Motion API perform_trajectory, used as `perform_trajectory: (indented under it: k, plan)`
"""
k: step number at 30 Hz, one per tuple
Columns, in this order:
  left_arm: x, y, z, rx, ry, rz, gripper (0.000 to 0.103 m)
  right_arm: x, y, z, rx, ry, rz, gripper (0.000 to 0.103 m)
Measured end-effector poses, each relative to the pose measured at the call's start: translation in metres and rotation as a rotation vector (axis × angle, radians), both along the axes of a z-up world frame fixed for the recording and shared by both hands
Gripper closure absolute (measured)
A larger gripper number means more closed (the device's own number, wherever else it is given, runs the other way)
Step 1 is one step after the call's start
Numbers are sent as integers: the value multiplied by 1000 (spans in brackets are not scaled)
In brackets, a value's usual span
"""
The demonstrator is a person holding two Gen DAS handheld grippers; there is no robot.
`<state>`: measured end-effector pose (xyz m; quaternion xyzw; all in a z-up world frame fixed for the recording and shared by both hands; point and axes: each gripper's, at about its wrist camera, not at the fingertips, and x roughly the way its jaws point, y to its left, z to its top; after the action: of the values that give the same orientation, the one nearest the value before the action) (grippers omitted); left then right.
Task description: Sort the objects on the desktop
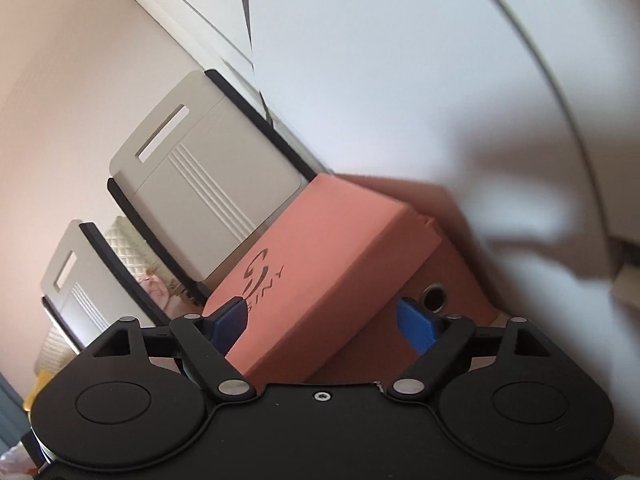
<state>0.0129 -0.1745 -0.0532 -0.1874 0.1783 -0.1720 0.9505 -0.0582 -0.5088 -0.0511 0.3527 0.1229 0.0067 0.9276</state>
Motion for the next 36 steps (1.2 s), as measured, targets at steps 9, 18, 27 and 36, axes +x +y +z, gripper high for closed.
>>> perform_trajectory:
  k: [9,18,27,36]
  plan:
    - [-3,7,3,57,34,14,11,2,45,24,-323,-22,81,54]
    - [-13,48,28,130,53,23,10,61,65,36,-656,41,-63,64]
    - [-52,120,76,205,-10,80,6,103,58,33,-755,145,-148,68]
    - [-70,166,86,429,0,136,3,110,61,34,-730,152,-161,68]
